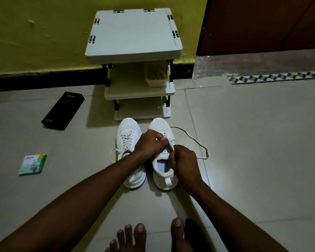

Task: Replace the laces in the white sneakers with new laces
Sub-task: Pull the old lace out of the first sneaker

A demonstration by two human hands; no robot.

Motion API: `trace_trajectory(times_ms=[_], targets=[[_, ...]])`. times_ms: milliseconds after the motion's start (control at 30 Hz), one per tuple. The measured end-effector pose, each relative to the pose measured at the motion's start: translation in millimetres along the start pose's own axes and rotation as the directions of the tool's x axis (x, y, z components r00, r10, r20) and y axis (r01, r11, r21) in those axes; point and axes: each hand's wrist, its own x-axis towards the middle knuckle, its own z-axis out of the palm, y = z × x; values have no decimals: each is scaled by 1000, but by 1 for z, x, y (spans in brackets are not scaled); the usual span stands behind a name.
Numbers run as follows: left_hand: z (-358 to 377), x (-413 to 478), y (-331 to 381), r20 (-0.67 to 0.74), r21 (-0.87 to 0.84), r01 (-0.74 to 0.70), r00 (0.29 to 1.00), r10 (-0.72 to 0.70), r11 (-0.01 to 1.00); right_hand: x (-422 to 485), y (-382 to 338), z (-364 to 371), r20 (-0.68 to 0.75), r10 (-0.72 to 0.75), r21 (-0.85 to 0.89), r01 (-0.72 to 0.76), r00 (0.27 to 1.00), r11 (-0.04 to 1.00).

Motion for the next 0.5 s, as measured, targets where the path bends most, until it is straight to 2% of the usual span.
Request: trace_trajectory(times_ms=[167,233,367,433,500], targets=[[2,3,-1,-208,11,69,976,-65,998,-5,-1,2,-40,12,112,-7,999,994],[0,1,7,-256,78,51,966,-29,996,-7,-2,1,-59,-1,121,8,998,993],[-16,-6,22,-426,38,53,904,-32,998,-6,6,3,-37,17,89,-14,999,996],[-32,-4,22,-406,250,159,913,-46,955,-4,10,4,-29,15,31,-14,999,999],[-45,0,17,-303,452,222,949,-85,864,0,10,2,6,-3,8,3,1000,1000]])
